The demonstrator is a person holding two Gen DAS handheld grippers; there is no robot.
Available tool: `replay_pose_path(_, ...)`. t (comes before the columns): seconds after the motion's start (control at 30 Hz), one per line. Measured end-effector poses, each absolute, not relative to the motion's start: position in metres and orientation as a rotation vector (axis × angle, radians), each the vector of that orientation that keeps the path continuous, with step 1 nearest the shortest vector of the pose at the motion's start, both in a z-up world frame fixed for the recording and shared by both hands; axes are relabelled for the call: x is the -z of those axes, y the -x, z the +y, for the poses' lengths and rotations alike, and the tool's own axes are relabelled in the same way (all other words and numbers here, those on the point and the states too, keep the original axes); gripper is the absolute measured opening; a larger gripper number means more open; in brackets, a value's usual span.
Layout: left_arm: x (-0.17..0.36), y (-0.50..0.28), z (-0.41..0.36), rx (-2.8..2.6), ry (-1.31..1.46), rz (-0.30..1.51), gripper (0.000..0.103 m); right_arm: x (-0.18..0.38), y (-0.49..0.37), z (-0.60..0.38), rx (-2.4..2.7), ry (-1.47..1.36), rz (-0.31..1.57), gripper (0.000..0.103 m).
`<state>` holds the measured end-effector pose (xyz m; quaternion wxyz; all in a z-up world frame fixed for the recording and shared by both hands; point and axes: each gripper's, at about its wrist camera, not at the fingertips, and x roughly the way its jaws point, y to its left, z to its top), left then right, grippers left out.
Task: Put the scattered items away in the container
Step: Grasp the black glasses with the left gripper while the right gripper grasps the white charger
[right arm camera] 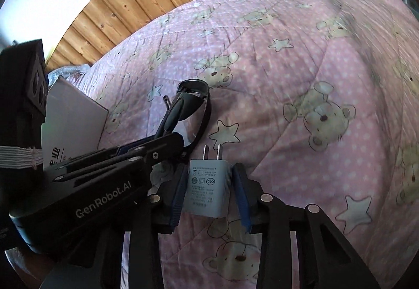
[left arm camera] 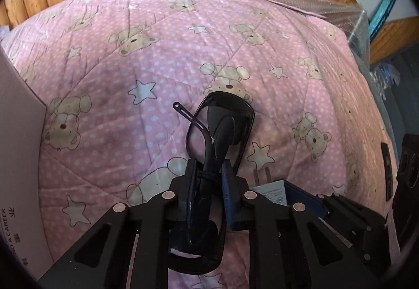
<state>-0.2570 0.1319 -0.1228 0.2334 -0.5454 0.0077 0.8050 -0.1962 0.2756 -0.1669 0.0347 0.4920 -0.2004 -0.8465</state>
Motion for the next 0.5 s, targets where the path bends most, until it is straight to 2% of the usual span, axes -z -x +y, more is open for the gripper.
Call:
replay_pose_path(0.33,0.105,0.254,0.112,-2.279,1.470,-0.037,0.017,0.165,0.192,0.276,2.579,-1.505,-0.606,0.036)
replay_pose_path(0.5,0.095,0.249,0.098,-2.298,1.470,-0.085,0.017,0.167,0.191,0.266,2.602,-1.509,-0.508,0.038)
